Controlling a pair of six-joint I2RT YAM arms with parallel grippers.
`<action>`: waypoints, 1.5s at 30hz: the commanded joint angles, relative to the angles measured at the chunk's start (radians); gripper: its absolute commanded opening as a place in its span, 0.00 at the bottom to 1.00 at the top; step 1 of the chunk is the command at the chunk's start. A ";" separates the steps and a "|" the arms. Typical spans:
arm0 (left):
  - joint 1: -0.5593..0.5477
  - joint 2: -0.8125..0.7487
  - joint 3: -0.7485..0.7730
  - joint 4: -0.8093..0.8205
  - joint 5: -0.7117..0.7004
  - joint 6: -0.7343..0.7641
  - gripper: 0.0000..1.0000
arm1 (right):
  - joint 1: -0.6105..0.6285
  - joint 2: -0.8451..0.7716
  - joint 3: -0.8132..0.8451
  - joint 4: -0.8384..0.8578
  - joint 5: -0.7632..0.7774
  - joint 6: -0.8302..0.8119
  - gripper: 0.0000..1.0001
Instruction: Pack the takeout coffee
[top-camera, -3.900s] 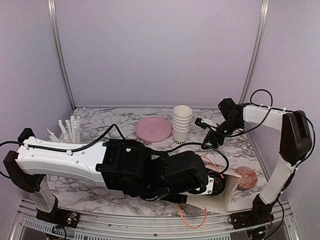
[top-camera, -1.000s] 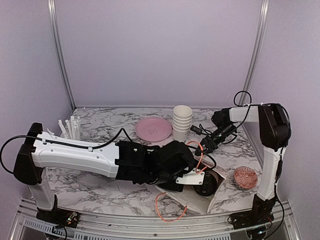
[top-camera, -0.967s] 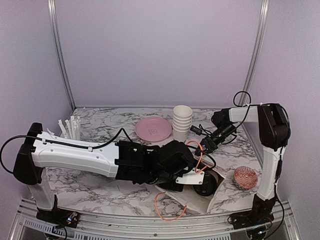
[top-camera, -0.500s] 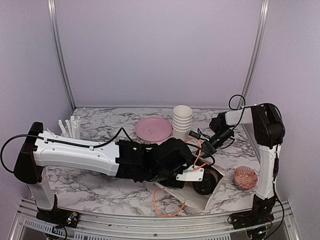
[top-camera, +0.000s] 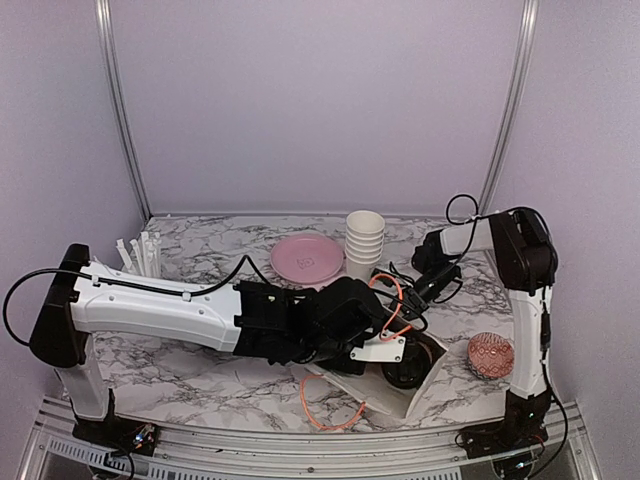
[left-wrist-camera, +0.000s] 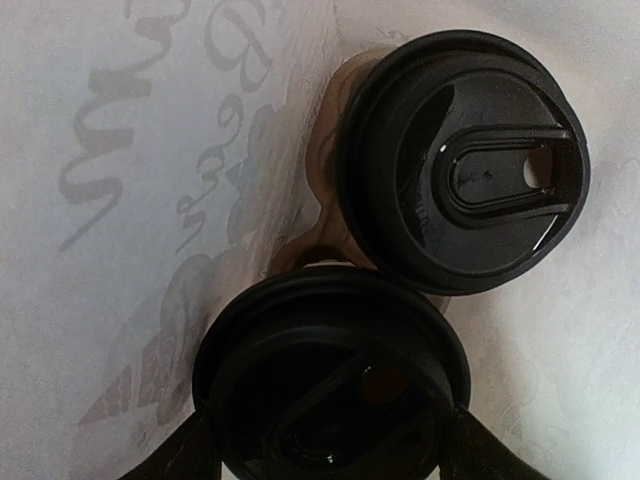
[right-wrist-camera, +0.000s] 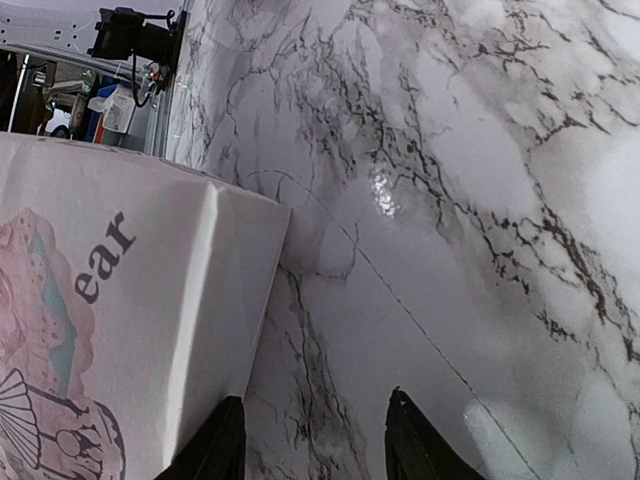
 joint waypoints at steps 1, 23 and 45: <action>0.004 -0.024 0.007 -0.073 -0.007 -0.032 0.56 | 0.050 0.024 0.033 -0.090 -0.060 -0.080 0.46; -0.007 -0.117 -0.008 -0.321 0.042 -0.178 0.55 | 0.149 0.029 -0.005 -0.071 -0.044 -0.101 0.45; 0.037 0.014 0.112 -0.383 0.182 -0.196 0.55 | -0.060 -0.138 0.029 0.093 0.274 0.089 0.54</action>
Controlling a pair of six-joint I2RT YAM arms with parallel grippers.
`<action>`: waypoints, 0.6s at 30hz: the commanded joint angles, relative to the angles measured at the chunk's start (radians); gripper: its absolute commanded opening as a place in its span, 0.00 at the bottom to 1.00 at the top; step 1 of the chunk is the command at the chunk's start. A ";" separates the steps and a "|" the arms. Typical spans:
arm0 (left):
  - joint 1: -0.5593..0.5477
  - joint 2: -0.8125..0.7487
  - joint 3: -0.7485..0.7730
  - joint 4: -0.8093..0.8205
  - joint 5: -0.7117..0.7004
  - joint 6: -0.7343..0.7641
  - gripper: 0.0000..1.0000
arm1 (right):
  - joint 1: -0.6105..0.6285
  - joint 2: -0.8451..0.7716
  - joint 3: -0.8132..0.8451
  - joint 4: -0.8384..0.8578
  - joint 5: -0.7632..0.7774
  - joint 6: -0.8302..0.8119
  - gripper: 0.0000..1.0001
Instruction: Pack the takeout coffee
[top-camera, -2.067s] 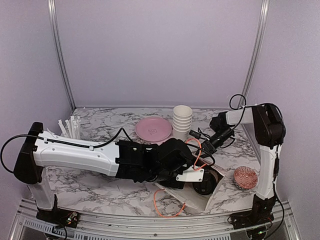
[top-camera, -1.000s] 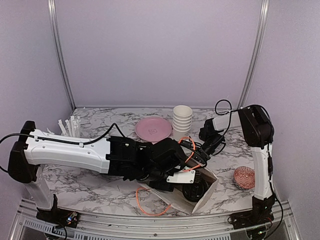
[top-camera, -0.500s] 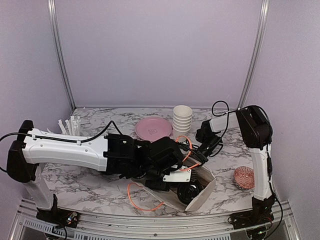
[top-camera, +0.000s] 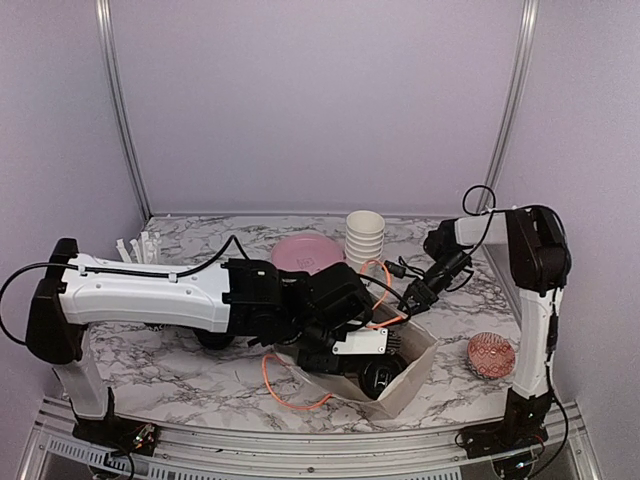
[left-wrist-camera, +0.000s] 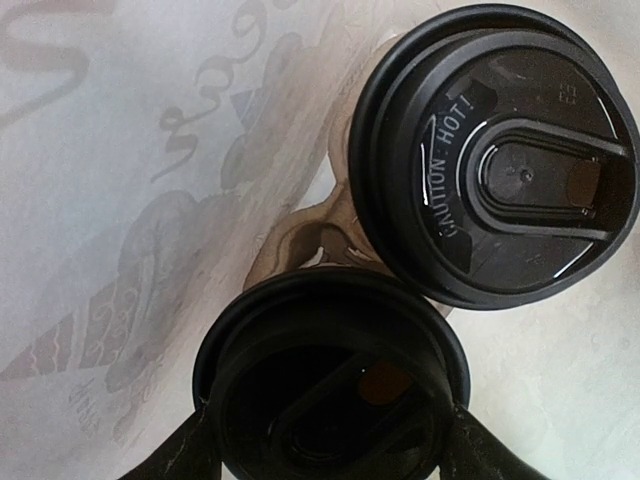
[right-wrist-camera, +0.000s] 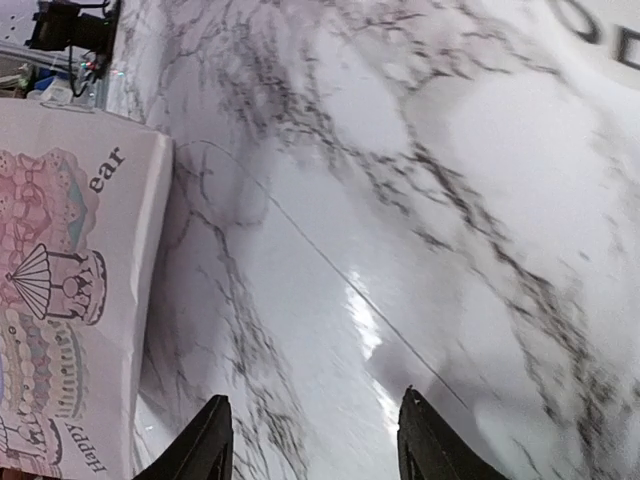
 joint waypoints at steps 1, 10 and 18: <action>0.007 0.067 0.083 -0.107 0.071 -0.040 0.55 | -0.030 -0.108 0.003 0.085 0.132 0.055 0.54; 0.021 0.179 0.270 -0.304 0.182 -0.149 0.55 | -0.040 -0.226 -0.113 0.111 0.098 0.002 0.55; 0.018 0.159 0.263 -0.365 0.225 -0.272 0.55 | -0.054 -0.260 -0.168 0.117 0.054 -0.036 0.55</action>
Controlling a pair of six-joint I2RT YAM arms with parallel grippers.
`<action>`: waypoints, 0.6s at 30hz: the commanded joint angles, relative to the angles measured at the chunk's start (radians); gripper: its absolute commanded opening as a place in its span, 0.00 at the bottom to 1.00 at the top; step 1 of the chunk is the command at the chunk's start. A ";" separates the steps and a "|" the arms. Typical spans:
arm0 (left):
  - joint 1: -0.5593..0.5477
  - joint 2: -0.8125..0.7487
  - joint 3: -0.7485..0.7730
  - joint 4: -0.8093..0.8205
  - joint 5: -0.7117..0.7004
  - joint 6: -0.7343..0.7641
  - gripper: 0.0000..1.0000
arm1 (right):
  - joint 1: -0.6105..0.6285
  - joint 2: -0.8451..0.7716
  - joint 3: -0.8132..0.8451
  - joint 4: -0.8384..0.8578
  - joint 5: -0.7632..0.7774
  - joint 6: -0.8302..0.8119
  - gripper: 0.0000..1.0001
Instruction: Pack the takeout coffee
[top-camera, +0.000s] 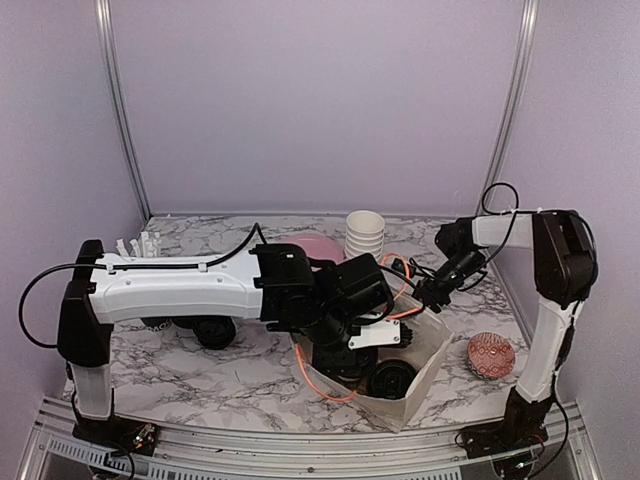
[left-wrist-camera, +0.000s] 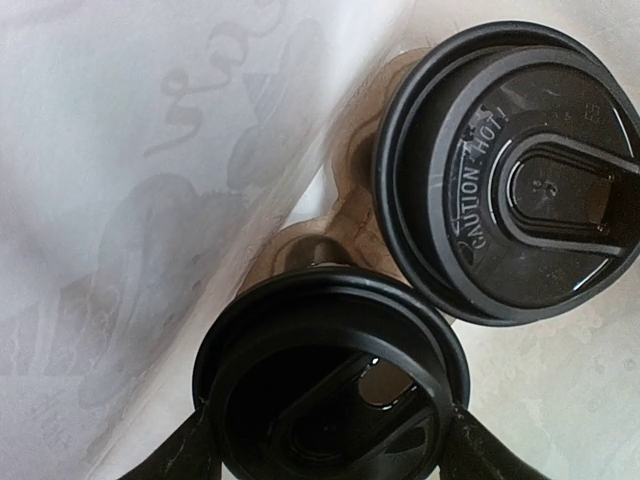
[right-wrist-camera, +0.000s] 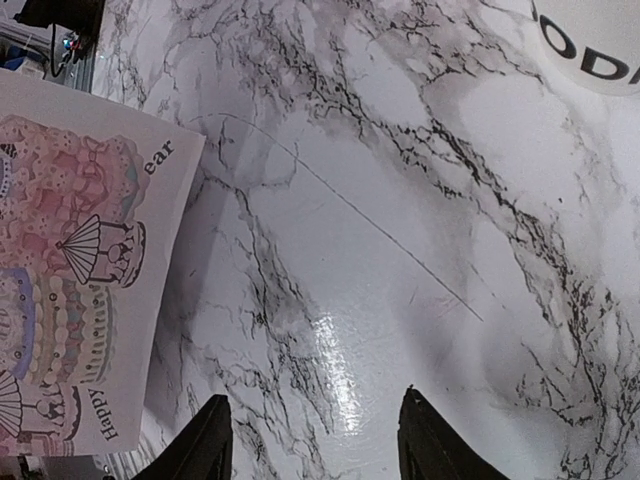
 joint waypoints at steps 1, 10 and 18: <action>-0.002 -0.010 -0.013 -0.128 0.063 -0.114 0.55 | -0.009 -0.030 -0.012 0.013 -0.050 -0.036 0.54; -0.001 0.044 -0.013 -0.161 0.044 -0.148 0.56 | -0.009 -0.034 0.000 -0.017 -0.095 -0.059 0.54; 0.007 0.169 0.077 -0.169 -0.017 -0.154 0.53 | -0.009 -0.047 -0.034 -0.009 -0.099 -0.057 0.53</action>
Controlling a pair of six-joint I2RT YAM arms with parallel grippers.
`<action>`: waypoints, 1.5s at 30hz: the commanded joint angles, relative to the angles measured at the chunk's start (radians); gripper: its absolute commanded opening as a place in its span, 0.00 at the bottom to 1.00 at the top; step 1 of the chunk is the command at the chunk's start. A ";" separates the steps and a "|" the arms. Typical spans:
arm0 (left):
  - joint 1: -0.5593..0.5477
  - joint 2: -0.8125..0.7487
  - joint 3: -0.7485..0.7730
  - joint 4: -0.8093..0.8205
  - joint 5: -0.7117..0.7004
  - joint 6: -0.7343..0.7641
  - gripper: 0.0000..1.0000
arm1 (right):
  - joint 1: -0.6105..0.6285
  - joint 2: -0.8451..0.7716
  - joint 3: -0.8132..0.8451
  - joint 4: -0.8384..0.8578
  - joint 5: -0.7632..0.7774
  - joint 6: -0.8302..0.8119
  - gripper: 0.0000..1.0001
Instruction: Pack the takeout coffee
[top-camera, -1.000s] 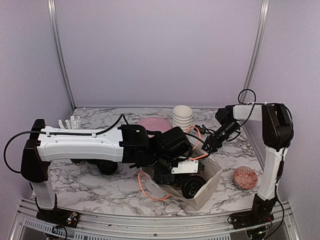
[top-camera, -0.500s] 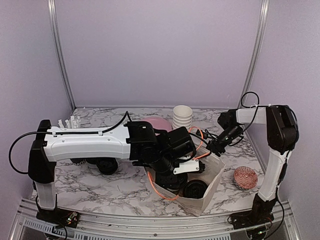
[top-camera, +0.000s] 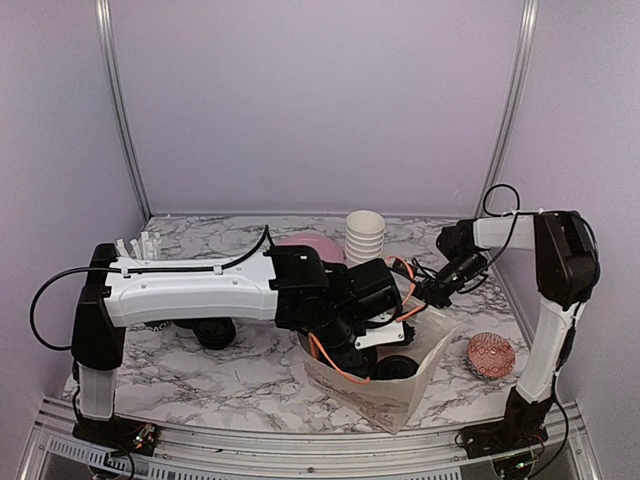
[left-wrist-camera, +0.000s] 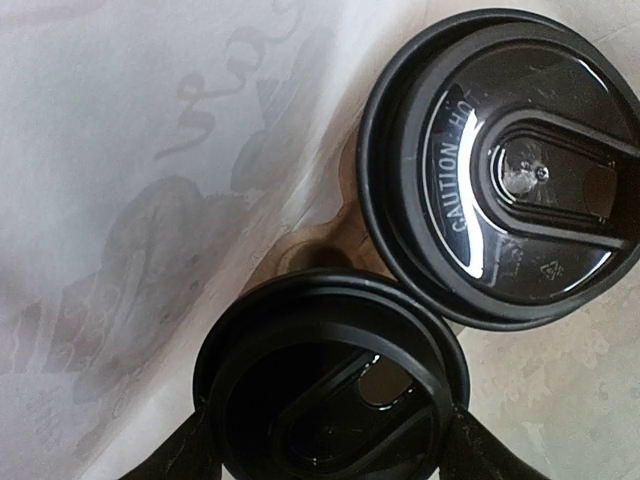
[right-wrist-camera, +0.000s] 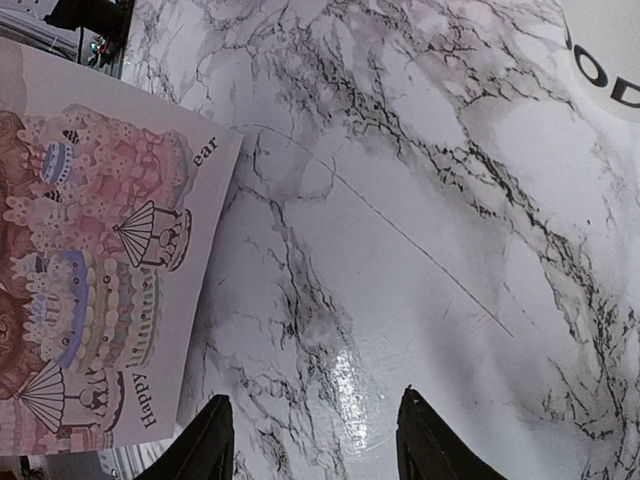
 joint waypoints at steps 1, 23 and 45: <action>0.007 0.129 0.027 -0.098 -0.007 -0.033 0.53 | -0.006 -0.034 -0.004 -0.008 -0.029 -0.014 0.53; 0.010 0.037 0.034 -0.140 0.058 -0.080 0.82 | -0.007 -0.134 -0.016 -0.014 -0.037 0.042 0.53; 0.021 -0.091 0.198 -0.135 0.045 -0.074 0.97 | -0.006 -0.156 -0.017 -0.017 -0.034 0.050 0.53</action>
